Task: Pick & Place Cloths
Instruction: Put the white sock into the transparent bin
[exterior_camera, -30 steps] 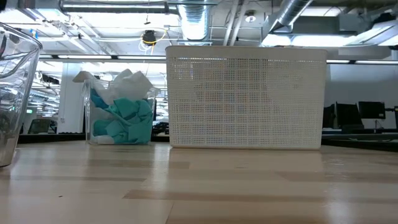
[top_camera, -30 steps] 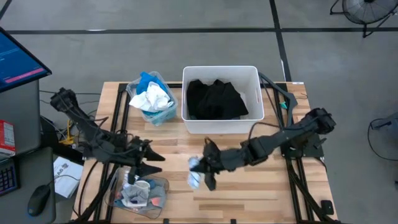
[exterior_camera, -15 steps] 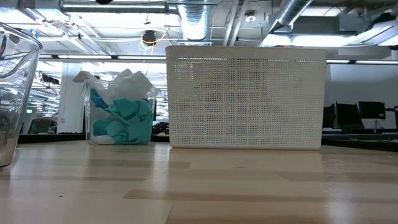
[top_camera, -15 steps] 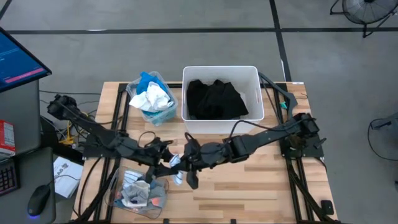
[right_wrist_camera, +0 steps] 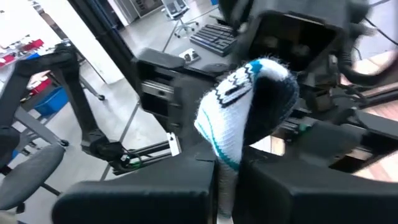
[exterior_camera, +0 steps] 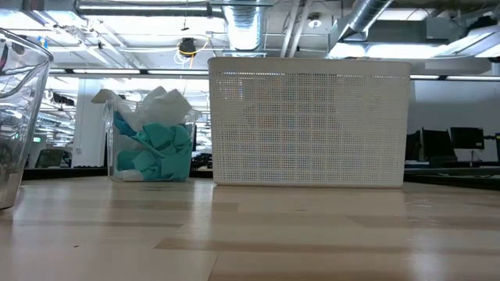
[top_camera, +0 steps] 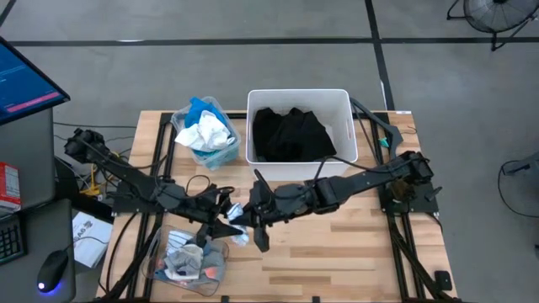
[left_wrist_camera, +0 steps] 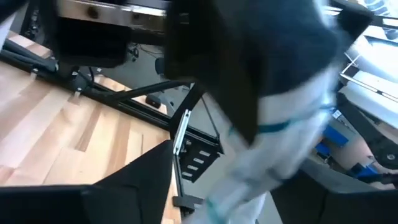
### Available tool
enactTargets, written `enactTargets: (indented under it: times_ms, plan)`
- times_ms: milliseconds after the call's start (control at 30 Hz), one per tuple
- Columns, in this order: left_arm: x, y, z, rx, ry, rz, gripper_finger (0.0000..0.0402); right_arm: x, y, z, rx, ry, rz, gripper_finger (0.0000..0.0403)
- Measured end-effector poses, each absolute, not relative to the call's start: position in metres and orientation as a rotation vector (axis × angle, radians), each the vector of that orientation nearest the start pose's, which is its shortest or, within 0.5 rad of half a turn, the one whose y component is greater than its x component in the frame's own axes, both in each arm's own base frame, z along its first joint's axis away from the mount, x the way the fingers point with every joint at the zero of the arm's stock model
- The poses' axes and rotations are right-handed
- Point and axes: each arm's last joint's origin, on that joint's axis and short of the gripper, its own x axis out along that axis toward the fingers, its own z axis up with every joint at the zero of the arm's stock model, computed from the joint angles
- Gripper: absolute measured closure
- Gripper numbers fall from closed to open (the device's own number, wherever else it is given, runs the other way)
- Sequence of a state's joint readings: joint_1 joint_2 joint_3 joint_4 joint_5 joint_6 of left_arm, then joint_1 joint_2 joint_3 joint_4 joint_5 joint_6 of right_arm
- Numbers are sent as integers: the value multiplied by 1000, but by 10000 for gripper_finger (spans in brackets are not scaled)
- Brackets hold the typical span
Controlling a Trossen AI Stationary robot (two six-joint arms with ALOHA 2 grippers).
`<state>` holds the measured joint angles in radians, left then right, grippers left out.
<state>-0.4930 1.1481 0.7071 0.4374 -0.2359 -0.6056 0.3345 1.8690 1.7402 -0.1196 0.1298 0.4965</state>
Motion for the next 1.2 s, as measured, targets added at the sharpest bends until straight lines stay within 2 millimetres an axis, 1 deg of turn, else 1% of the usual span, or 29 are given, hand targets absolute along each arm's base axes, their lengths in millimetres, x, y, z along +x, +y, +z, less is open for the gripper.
enactTargets:
  times_ms: [67,133,233,300,333,433,500,567,700,800,867,967,1067,1133,1200]
  plan:
    - [228,-113,294,-601,81,-244,201,419,139,361,435,283,132,401]
    - [229,-112,294,-601,80,-246,236,419,139,361,435,283,131,401]
    - [229,-112,294,-598,79,-262,316,420,137,361,435,279,127,398]
    - [229,-113,294,-581,77,-267,373,421,133,361,437,277,119,388]
    - [229,-113,294,-579,76,-266,385,422,132,361,437,277,116,380]
    - [228,-113,295,-580,77,-273,396,422,129,362,417,277,131,350]
    - [225,-115,297,-585,91,-328,399,416,127,366,388,297,158,330]
    - [221,-116,300,-608,104,-383,400,406,125,377,381,307,169,311]
    - [204,-125,302,-617,187,-483,401,383,124,397,375,326,179,277]
    - [186,-137,296,-611,338,-568,401,368,128,407,376,340,192,258]
    - [171,-143,289,-621,482,-574,401,358,132,411,368,360,203,248]
    - [150,-146,271,-615,714,-484,401,351,141,412,362,374,188,239]
    - [133,-150,255,-589,896,-372,401,347,148,408,338,398,149,235]
    - [125,-154,246,-565,976,-322,401,346,152,403,328,419,118,235]
    - [121,-159,240,-539,1022,-305,401,350,154,396,331,448,84,236]
